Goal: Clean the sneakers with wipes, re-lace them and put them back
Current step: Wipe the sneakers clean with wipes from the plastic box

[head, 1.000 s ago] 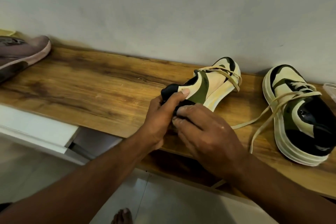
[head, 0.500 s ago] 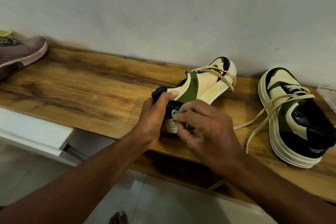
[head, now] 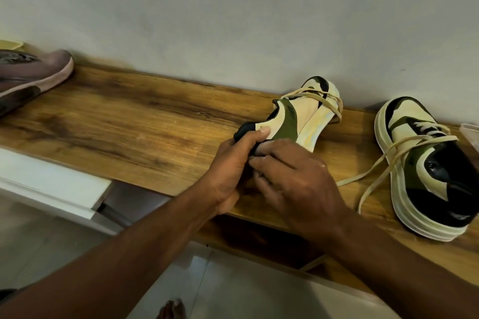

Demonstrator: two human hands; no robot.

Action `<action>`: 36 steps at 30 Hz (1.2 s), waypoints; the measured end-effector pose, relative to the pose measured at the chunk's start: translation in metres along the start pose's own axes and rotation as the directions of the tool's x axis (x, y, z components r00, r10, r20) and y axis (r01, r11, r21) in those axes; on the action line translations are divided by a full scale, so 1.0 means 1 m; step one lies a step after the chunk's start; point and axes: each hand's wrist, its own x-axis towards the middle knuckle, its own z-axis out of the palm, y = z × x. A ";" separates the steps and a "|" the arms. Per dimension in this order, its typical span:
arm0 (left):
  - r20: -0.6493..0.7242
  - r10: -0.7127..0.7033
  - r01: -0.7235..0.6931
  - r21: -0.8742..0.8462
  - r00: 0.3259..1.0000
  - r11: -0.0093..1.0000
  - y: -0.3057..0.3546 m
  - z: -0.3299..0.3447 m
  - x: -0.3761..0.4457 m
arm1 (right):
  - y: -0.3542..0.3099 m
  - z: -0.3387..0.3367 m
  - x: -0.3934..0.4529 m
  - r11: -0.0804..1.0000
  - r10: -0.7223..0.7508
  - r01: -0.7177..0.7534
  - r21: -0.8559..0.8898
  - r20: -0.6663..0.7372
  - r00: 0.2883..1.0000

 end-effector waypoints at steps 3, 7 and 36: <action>-0.013 0.034 -0.034 -0.042 0.999 0.999 -0.001 0.002 0.003 | 0.010 -0.015 0.009 0.991 0.134 -0.135 0.002 -0.116 0.984; -0.017 0.041 -0.043 -0.102 0.999 0.994 -0.001 0.001 0.005 | 0.030 -0.030 0.016 0.941 0.336 -0.318 0.114 -0.225 0.914; -0.202 0.066 -0.074 -0.036 0.977 0.997 0.009 -0.028 0.016 | 0.067 -0.016 0.004 0.564 0.747 -0.665 0.489 0.042 0.664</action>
